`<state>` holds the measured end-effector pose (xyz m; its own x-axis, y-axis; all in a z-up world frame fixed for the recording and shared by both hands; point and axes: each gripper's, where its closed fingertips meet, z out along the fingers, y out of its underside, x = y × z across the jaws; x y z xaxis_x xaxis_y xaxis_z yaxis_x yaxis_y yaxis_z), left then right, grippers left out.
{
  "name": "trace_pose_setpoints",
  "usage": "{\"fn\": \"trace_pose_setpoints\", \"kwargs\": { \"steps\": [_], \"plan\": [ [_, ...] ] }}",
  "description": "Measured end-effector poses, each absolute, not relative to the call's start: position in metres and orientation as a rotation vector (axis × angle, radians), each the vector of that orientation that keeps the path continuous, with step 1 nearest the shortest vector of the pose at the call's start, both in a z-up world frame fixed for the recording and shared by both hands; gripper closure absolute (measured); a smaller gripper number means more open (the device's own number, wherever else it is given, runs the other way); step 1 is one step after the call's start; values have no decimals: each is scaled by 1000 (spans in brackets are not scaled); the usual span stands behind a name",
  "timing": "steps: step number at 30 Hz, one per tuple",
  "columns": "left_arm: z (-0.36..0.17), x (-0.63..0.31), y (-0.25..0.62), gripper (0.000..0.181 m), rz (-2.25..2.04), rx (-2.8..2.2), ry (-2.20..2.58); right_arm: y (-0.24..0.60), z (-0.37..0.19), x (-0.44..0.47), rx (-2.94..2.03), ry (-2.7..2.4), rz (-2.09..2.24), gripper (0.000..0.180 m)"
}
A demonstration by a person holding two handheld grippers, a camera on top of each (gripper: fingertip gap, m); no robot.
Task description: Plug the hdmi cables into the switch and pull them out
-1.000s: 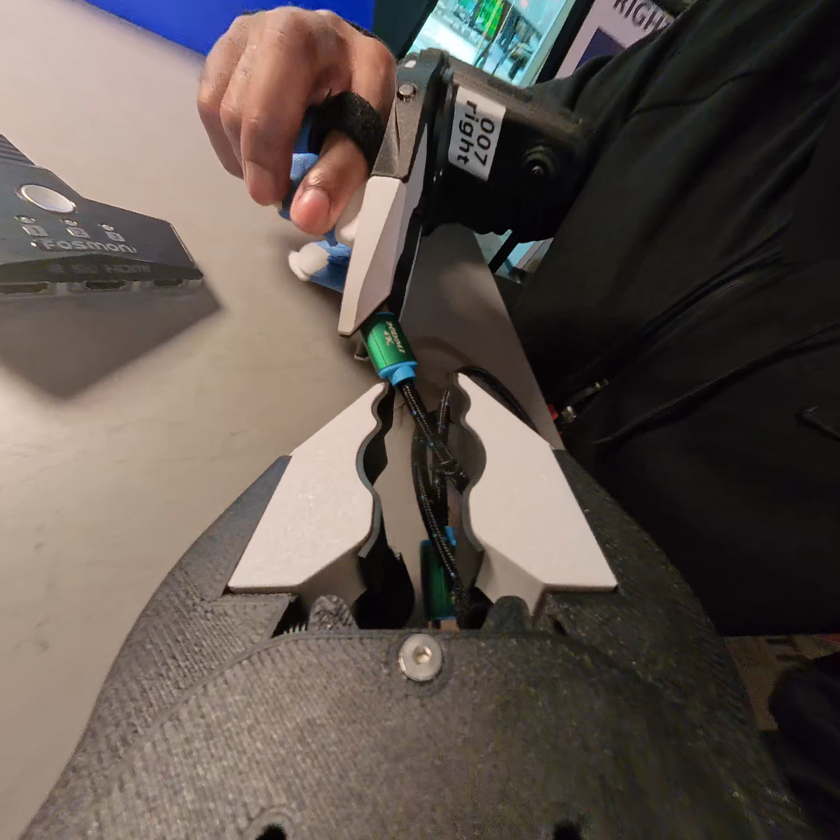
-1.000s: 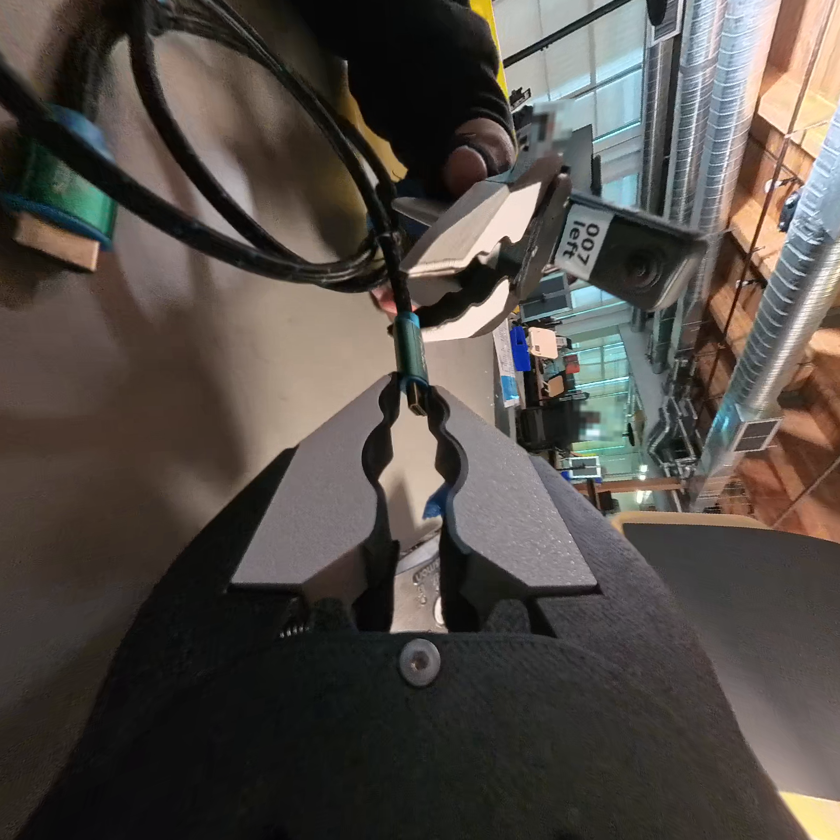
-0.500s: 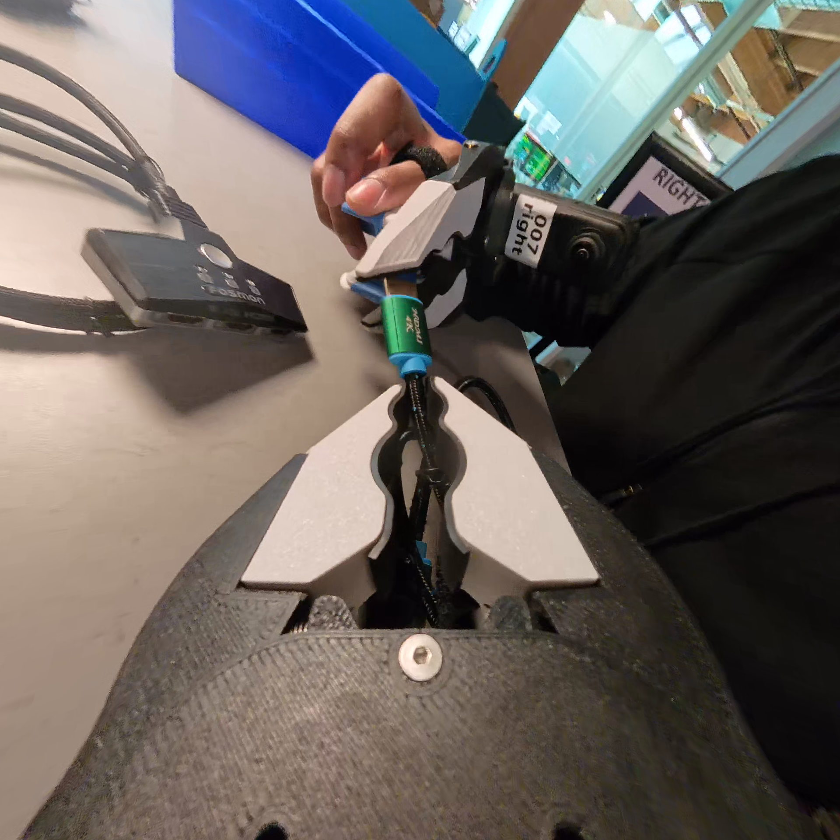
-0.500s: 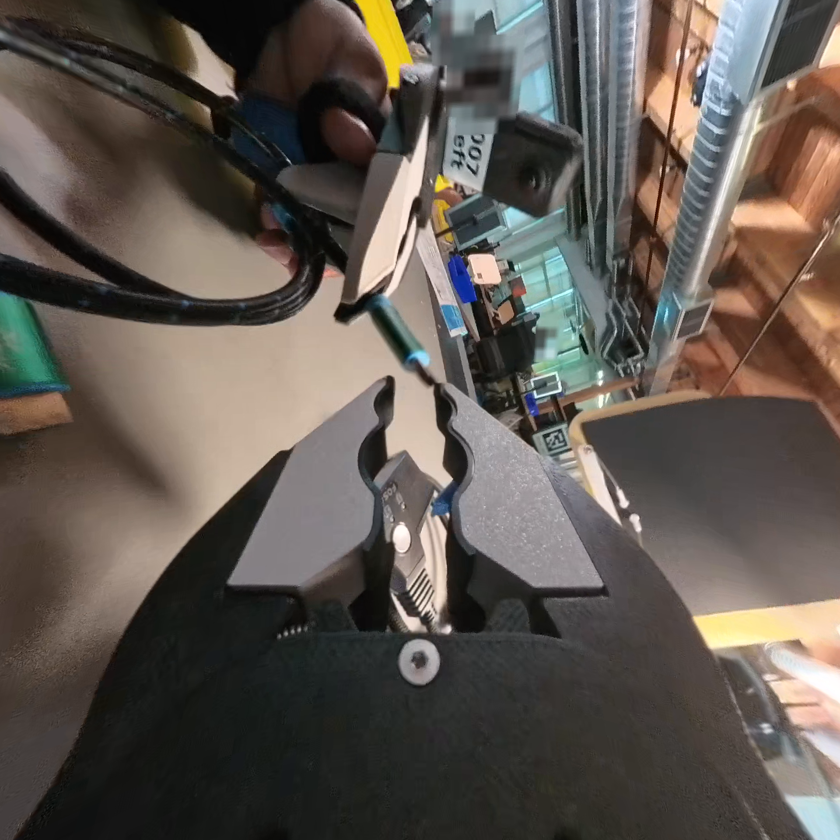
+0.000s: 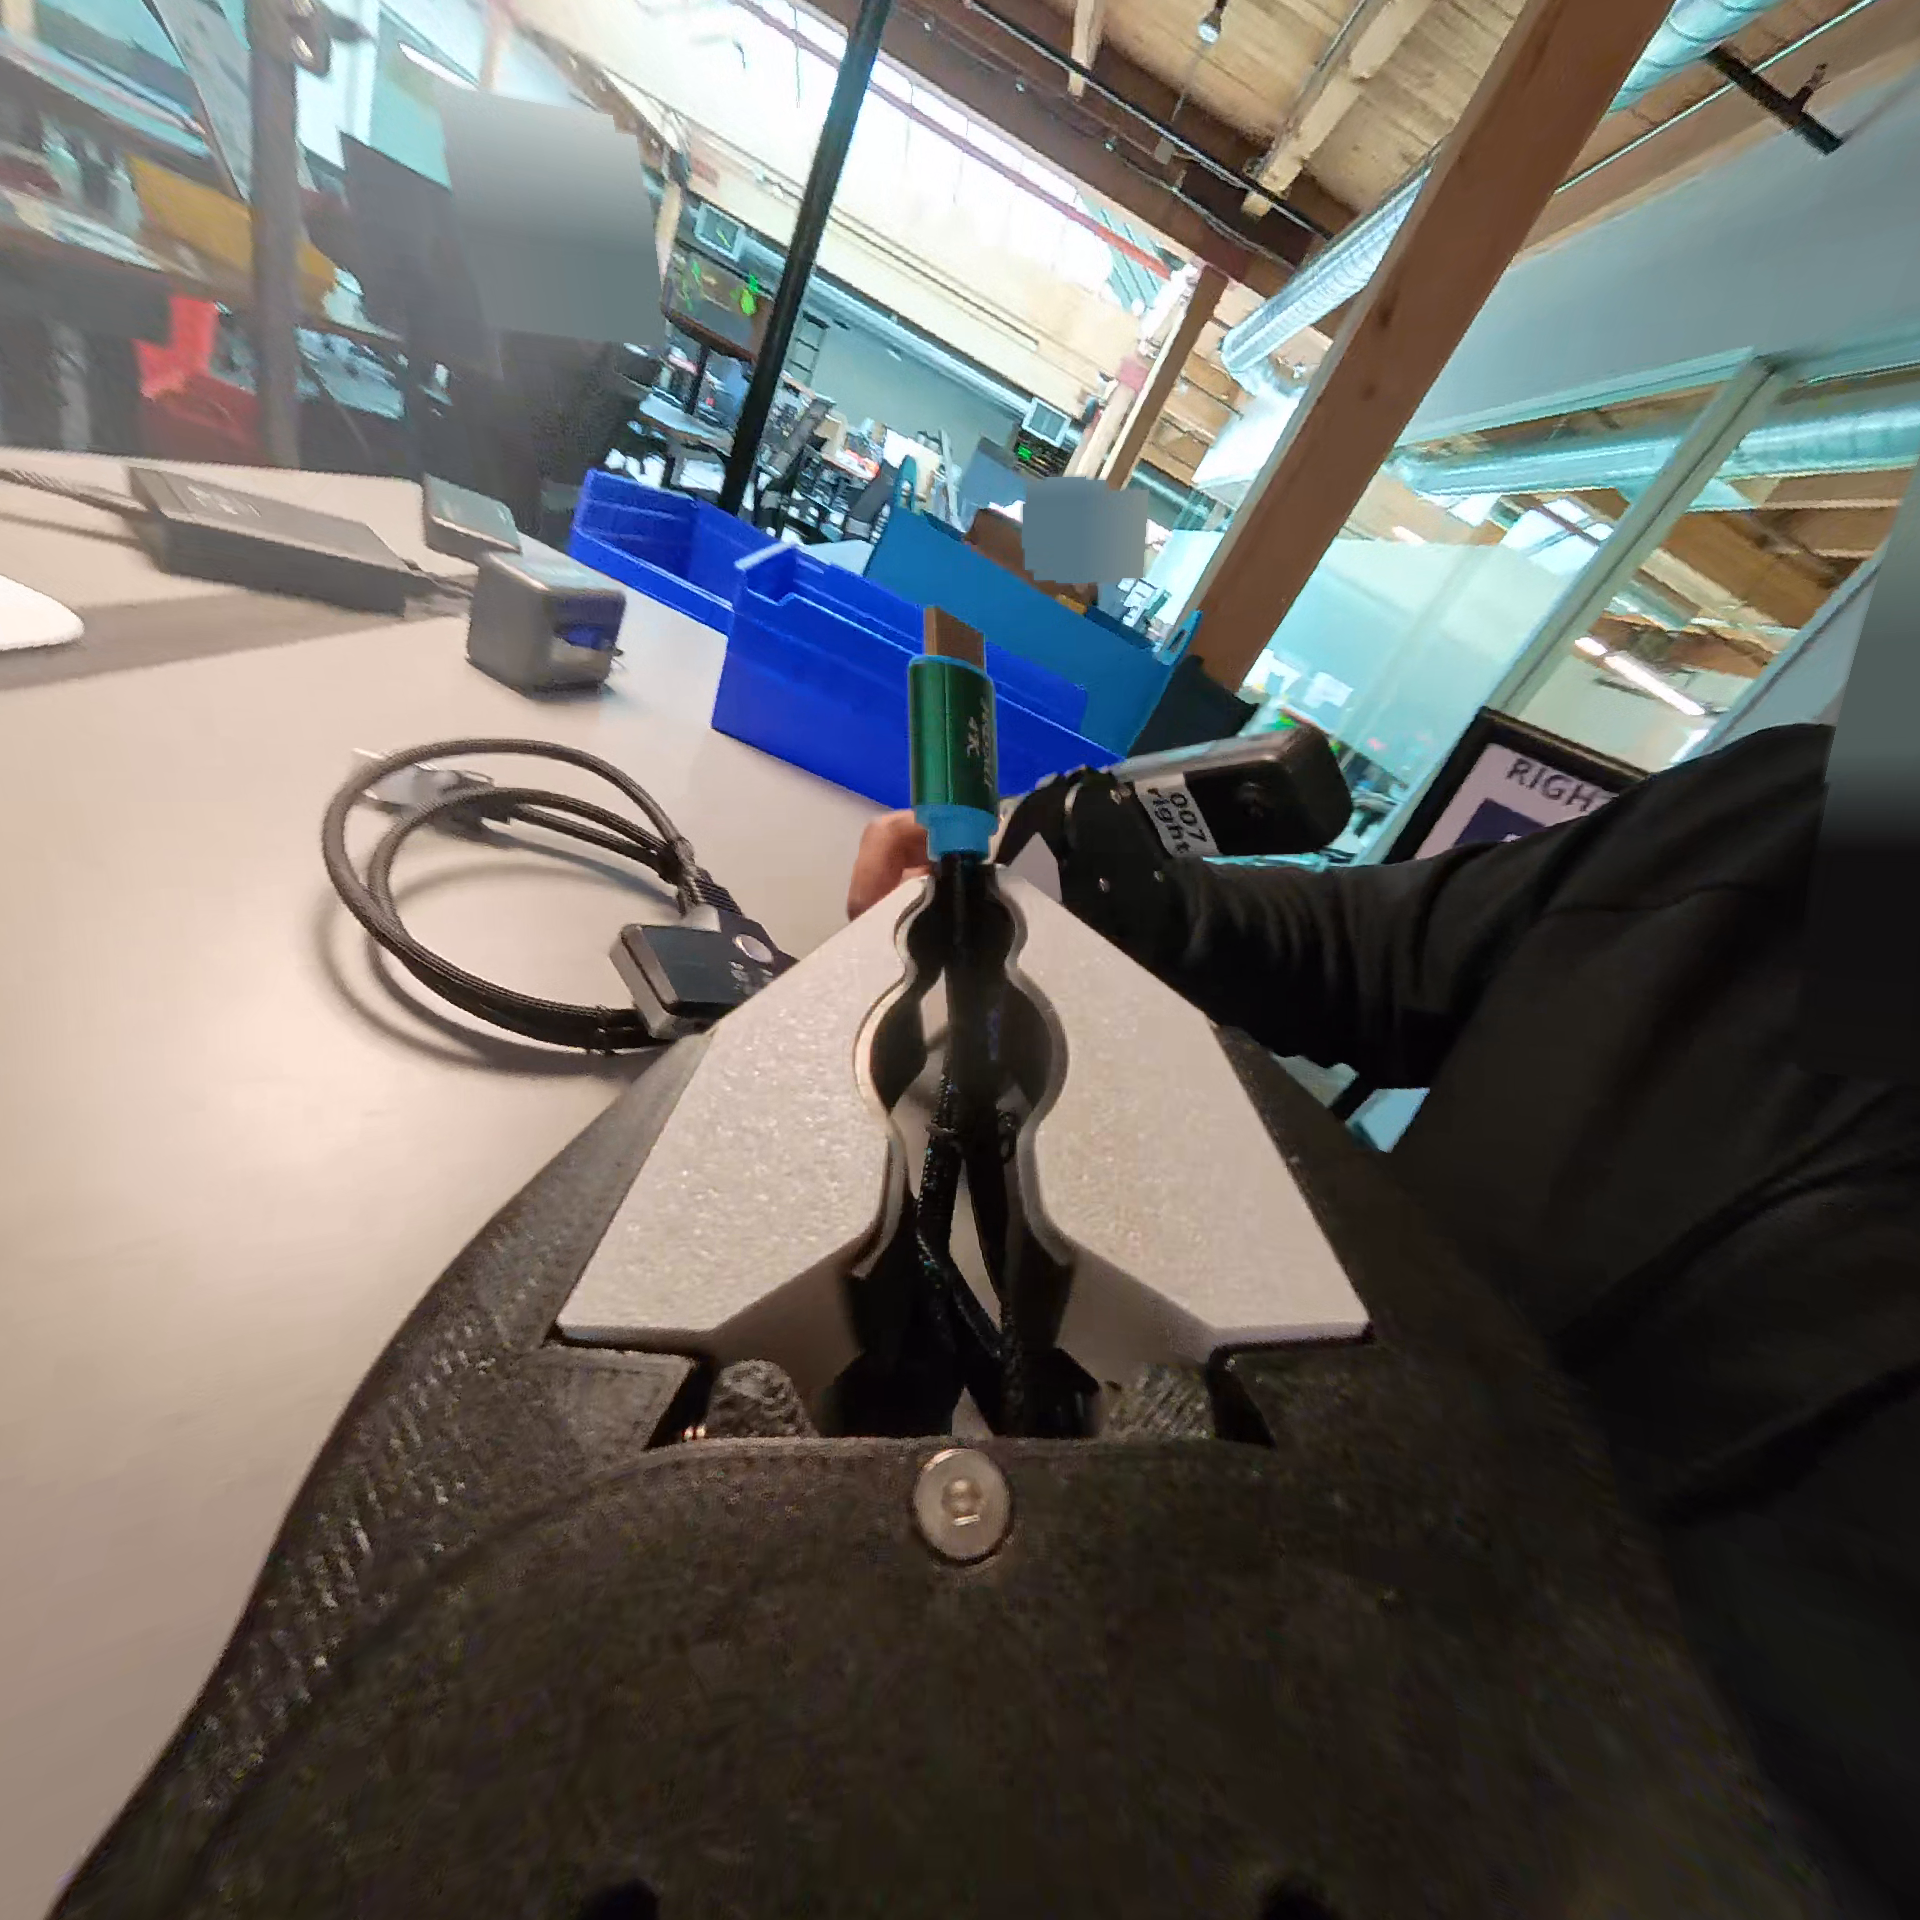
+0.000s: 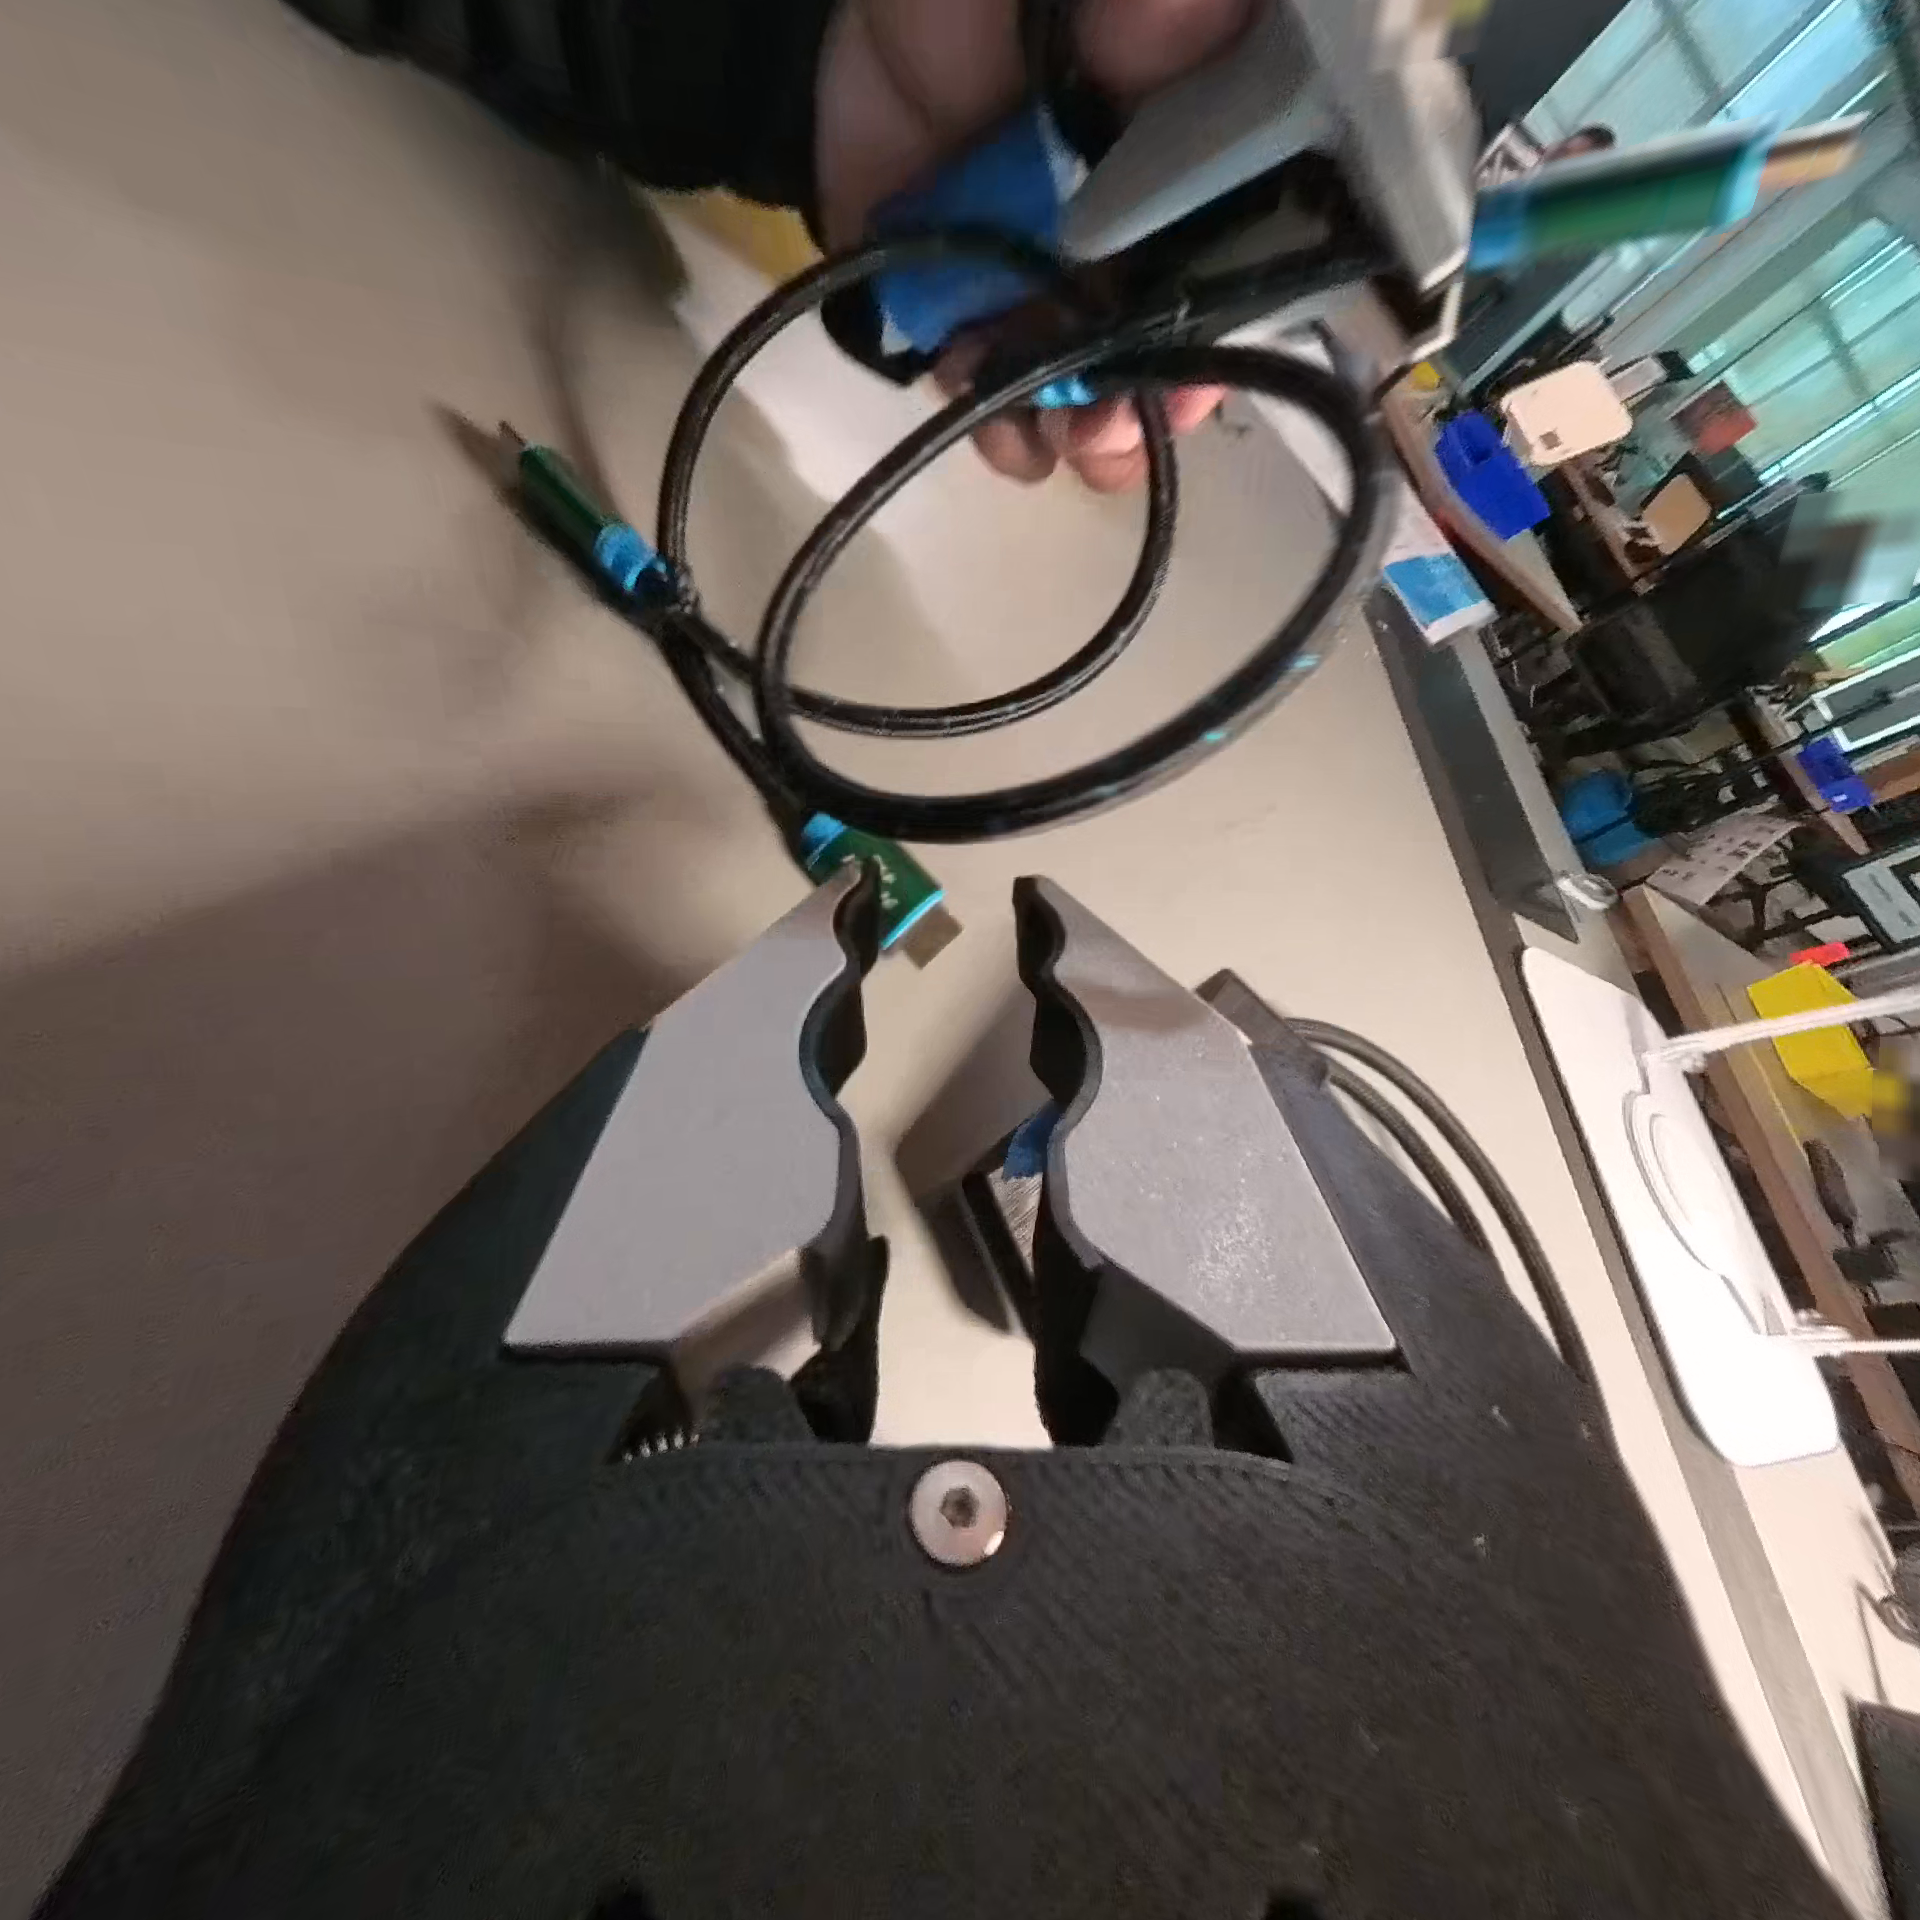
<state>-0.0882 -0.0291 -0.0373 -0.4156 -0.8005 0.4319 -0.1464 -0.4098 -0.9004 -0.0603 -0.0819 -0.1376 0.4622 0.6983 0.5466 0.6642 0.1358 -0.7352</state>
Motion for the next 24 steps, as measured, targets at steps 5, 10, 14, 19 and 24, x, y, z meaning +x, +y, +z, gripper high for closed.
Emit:
{"fn": "trace_pose_setpoints", "kwargs": {
  "steps": [5, 10, 14, 19, 24],
  "plan": [
    [-23, -93, -22, 177, -1683, -1220, 1334, -78, -141, -58, -1578, -1225, -3, 151],
    [7, -103, -14, 176, -1795, -1122, 1149, -72, -137, -51, -1597, -1172, -11, 152],
    [13, -110, 8, 176, -1898, -1147, 984, -70, -137, -49, -1617, -1146, -2, 152],
    [22, -125, 38, 176, -1737, -1139, 881, -69, -140, -47, -1635, -1144, -1, 152],
    [33, -138, 28, 176, -1663, -1078, 1017, -67, -136, -44, -1636, -1124, 0, 152]
  ]
}}
